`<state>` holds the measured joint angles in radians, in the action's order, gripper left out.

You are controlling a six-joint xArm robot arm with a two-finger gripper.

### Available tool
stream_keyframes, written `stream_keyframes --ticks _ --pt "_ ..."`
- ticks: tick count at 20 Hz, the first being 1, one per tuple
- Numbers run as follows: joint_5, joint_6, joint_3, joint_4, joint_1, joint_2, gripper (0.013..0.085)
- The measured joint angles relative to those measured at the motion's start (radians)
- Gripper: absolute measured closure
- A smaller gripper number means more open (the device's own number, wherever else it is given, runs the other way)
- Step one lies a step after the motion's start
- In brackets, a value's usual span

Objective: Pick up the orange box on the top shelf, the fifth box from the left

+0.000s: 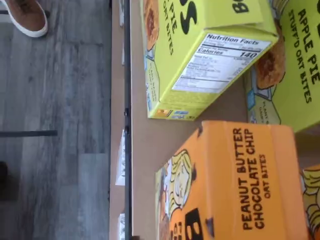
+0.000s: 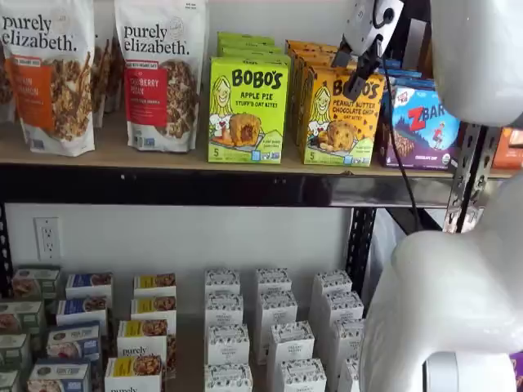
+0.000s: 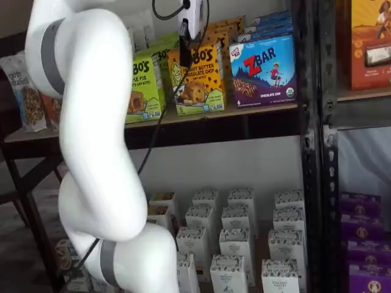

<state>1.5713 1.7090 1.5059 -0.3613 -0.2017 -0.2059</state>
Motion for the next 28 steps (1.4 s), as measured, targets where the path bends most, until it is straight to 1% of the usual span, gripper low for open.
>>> stream_keyframes --ticks 5,8,11,15,21,28 --pt "-0.017 -0.005 -0.010 0.019 0.013 -0.001 0.0130" --pt "-0.031 -0.008 -0.021 0.039 0.022 -0.004 0.0130" --pt "-0.021 -0.009 -0.019 0.051 0.026 0.001 0.0130" --pt "0.002 -0.012 -0.006 0.056 0.028 0.013 0.0130" --pt "0.014 -0.022 0.001 0.071 0.041 0.023 0.0130" --pt "0.004 -0.033 -0.009 0.075 0.055 0.021 0.0130"
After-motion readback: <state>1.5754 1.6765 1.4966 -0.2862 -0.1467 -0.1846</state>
